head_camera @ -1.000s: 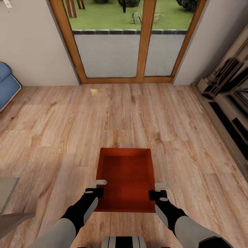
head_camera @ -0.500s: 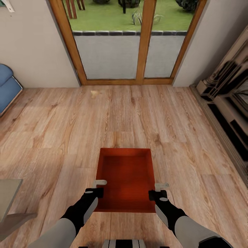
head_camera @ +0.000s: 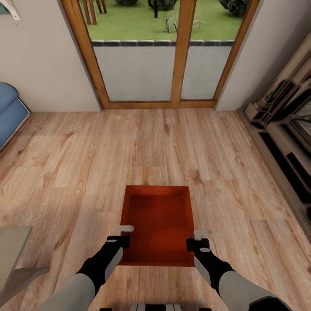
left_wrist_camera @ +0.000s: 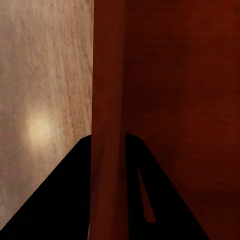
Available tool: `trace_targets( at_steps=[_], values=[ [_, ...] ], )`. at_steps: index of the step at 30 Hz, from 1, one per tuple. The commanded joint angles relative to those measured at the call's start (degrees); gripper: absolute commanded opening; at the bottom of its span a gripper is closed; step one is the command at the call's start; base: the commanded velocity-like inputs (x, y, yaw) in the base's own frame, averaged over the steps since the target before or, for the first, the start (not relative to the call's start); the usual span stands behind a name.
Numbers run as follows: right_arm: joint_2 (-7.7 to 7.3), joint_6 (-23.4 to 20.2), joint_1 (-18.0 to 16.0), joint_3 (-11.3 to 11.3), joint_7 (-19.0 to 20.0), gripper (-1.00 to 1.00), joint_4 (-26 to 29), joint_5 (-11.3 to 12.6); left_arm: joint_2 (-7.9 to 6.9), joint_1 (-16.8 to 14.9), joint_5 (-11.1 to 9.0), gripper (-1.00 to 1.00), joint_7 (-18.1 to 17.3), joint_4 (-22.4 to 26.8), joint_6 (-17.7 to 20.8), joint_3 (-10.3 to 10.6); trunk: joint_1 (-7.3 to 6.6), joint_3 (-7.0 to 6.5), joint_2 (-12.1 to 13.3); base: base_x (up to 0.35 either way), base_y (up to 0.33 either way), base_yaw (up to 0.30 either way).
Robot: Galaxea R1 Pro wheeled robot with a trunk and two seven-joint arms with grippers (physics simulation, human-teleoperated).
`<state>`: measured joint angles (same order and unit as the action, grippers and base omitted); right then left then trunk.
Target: Move the two storage containers from the living room to the garage. In the garage, place one container on the floor and stack the other container on top of it (either order is fine).
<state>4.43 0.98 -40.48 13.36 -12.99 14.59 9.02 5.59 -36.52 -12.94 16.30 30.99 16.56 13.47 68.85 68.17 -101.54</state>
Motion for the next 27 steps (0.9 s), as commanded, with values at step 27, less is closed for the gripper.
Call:
trace_targets(
  at_steps=[27],
  values=[
    [-0.03, 2.99, -0.04, 0.08, 0.22, -1.00, 0.00, 0.10, 0.04, 0.00, -0.94, -1.00, 0.66, -0.05, 0.23, 0.55, -5.94, -4.83, 10.83, 0.000, 0.000, 0.000]
  ],
)
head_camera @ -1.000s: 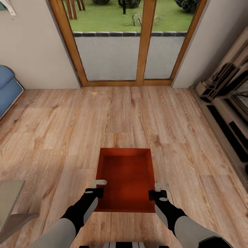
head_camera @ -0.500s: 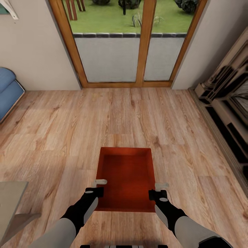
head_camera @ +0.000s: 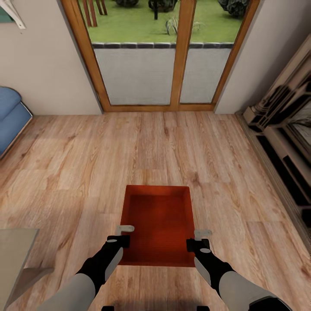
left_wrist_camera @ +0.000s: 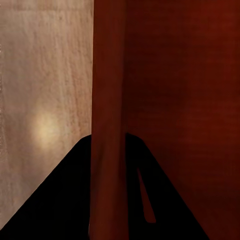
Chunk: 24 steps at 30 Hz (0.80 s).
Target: Move the two storage containers from the living room to the garage. In the garage, place one container on the floor and stack the other container on top of it (either order is fine).
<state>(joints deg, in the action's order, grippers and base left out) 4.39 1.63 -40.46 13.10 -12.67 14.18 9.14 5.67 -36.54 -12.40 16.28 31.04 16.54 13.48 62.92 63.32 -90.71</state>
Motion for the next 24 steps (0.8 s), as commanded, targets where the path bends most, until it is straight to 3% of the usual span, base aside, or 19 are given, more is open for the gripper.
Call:
trace_targets(
  at_steps=[1, 24],
  values=[
    [0.01, 2.33, -0.05, 0.34, -0.08, -1.00, 0.41, -0.01, -0.04, 0.05, -1.49, -1.00, 0.68, -0.09, 0.25, 0.55, -0.23, -0.16, 0.40, 0.000, 0.000, 0.000],
    [0.01, 2.28, -0.05, 0.37, 0.06, -1.00, 0.41, -0.01, 0.05, 0.05, -1.49, -1.00, 0.68, -0.11, 0.25, 0.57, -5.28, -4.28, 9.63, 0.000, 0.000, 0.000]
  ],
)
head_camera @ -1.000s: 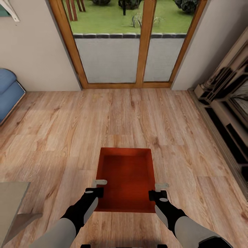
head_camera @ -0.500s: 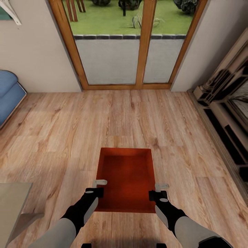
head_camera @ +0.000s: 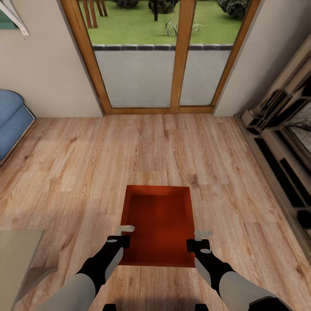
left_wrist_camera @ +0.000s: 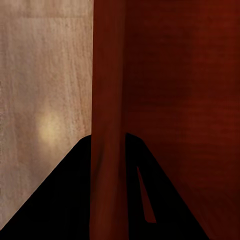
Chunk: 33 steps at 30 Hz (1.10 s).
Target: Move the two storage containers from the living room to the garage. In the garage, place one container on the floor and stack the other container on top of it (either order is fine).
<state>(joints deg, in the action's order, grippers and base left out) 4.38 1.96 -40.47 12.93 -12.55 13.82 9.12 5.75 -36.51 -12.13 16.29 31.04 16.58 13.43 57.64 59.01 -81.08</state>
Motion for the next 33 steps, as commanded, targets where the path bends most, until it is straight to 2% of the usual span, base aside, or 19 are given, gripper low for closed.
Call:
trace_targets(
  at_steps=[1, 33],
  values=[
    [0.01, 1.82, -0.05, 0.58, 0.00, -1.00, 0.77, 0.01, -0.03, 0.00, -1.75, -1.00, 0.67, -0.11, 0.21, 0.61, -0.23, -0.16, 0.40, 0.000, 0.000, 0.000],
    [0.01, 1.82, -0.05, 0.52, -0.02, -1.00, 0.77, 0.02, -0.19, -0.01, -1.75, -1.00, 0.67, -0.15, 0.28, 0.54, -7.26, -5.90, 13.23, 0.000, 0.000, 0.000]
  ],
)
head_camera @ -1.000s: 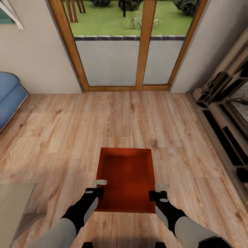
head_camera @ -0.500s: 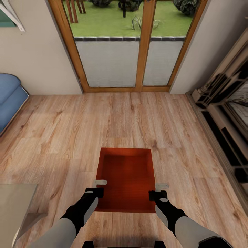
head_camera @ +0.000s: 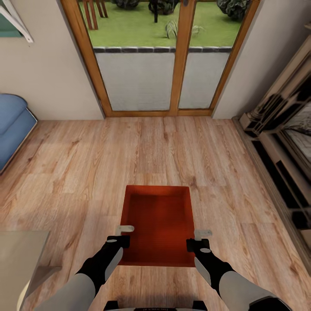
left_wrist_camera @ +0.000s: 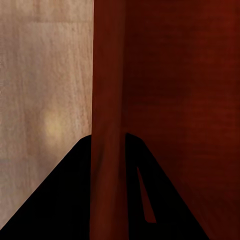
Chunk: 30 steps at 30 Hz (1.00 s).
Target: Move the two storage containers from the living room to the garage. In the garage, place one container on the floor and stack the other container on top of it (either order is fine).
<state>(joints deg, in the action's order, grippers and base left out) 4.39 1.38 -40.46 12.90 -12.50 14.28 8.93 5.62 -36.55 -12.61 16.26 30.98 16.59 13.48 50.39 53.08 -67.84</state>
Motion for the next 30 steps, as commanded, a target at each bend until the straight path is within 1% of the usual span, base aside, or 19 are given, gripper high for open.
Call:
trace_targets(
  at_steps=[1, 18, 30],
  values=[
    [0.00, 2.41, -0.06, 0.54, -0.07, -1.00, 0.31, 0.21, -0.07, 0.01, -1.27, -1.00, 0.70, -0.09, 0.27, 0.50, -0.23, -0.15, 0.39, 0.000, 0.000, 0.000],
    [0.10, 2.44, -0.06, 0.54, -0.07, -1.00, 0.31, -0.05, -0.03, 0.02, -1.27, -1.00, 0.70, -0.13, 0.23, 0.50, -3.96, -3.20, 7.21, 0.000, 0.000, 0.000],
    [0.34, 2.67, -0.06, 0.32, -0.64, -1.00, 0.31, 0.21, -0.08, 0.01, -1.27, -1.00, 0.70, -0.13, 0.21, 0.50, -6.59, -5.36, 12.02, 0.000, 0.000, 0.000]
  ],
)
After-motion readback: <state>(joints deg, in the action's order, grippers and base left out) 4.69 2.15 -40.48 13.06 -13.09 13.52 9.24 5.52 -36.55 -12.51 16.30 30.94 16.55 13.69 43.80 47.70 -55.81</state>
